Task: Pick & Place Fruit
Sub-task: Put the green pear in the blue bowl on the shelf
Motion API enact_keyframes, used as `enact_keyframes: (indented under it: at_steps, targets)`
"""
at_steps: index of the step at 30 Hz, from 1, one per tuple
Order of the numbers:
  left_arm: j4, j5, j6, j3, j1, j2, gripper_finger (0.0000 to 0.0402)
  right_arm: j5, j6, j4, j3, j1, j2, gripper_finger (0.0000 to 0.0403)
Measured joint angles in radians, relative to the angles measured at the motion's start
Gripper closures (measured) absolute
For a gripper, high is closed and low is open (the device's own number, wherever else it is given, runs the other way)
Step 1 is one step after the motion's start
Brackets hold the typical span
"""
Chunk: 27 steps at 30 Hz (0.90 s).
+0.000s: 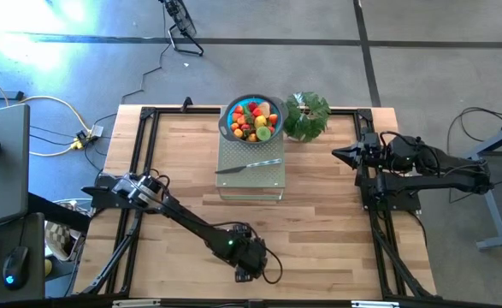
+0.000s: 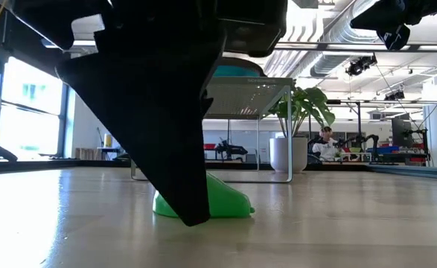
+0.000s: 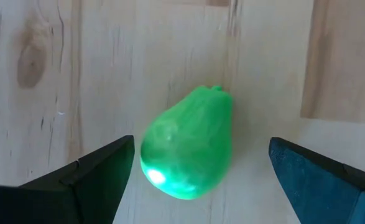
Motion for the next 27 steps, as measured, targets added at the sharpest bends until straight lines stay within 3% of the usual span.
enact_keyframes:
  at_steps: [18, 27]
  targets:
    - [0.038, 0.014, -0.098, -0.051, 0.001, -0.004, 0.004, 0.0, 0.0, 0.0, 0.0, 0.0, 0.0, 0.0396]
    - [0.046, 0.019, -0.099, -0.052, 0.0, -0.002, 0.0122, 0.0, 0.0, 0.0, 0.0, 0.0, 0.0, 0.0396]
